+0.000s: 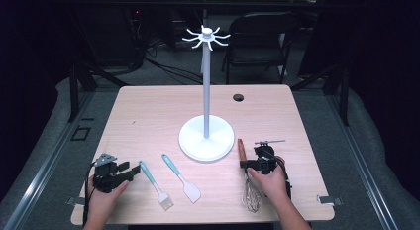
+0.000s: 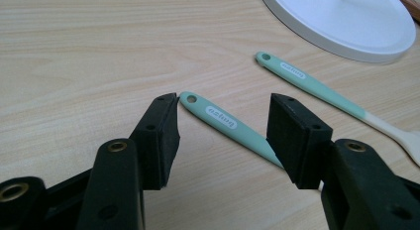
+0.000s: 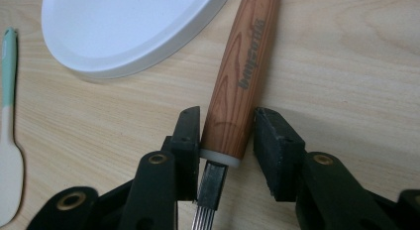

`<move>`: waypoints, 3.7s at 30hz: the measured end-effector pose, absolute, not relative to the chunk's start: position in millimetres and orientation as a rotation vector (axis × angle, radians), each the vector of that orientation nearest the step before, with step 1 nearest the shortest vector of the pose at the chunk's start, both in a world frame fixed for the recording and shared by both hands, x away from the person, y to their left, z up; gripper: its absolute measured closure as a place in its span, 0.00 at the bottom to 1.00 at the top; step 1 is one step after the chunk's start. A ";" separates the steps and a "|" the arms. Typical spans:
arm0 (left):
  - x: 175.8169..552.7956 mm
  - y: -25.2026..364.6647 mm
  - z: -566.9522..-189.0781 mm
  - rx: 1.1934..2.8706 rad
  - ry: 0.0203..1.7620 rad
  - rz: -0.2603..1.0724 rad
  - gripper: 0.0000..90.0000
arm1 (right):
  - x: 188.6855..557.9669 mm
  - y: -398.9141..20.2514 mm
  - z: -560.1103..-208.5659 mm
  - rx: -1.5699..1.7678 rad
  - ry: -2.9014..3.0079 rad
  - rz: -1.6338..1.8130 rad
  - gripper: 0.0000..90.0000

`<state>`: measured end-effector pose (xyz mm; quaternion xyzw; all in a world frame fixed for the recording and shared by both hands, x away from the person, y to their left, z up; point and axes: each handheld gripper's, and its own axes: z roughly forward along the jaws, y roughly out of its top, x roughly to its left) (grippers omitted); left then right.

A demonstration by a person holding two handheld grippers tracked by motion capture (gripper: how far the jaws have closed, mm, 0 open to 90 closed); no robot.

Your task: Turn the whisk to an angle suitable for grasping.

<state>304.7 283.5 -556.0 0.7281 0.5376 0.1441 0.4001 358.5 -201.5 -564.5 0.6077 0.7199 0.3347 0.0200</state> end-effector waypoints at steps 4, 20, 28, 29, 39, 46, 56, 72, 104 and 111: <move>304.5 283.3 -555.3 1.851 1.360 0.361 0.51 | 357.6 -203.9 -562.4 1.877 2.225 1.030 0.75; 305.5 280.5 -556.1 1.840 1.345 0.366 0.51 | 356.1 -209.5 -559.8 1.902 2.205 1.068 0.78; 306.1 282.2 -554.4 1.838 1.345 0.355 0.51 | 362.1 -210.7 -560.8 1.947 2.236 1.073 0.69; 306.4 281.7 -554.5 1.835 1.338 0.358 0.51 | 362.5 -209.8 -560.2 1.945 2.240 1.060 0.69; 313.8 278.8 -551.3 1.848 1.277 0.347 0.51 | 368.7 -192.5 -557.4 1.966 2.280 0.878 0.70; 320.5 276.2 -549.1 1.828 1.248 0.322 0.51 | 374.1 -176.4 -551.3 1.925 2.315 0.673 0.75; 326.1 265.0 -544.8 1.828 1.205 0.287 0.51 | 369.7 -175.1 -549.1 1.903 2.284 0.646 0.76; 314.3 225.4 -523.2 1.837 1.089 0.261 0.52 | 339.0 -176.3 -525.4 1.676 2.201 0.849 0.77; 346.1 69.7 -501.8 1.737 0.947 -0.088 0.54 | 283.2 -139.6 -507.6 1.096 2.089 1.165 0.77; 347.3 58.3 -505.5 1.701 0.943 -0.165 0.61 | 283.9 -136.2 -510.9 1.096 2.101 1.167 0.77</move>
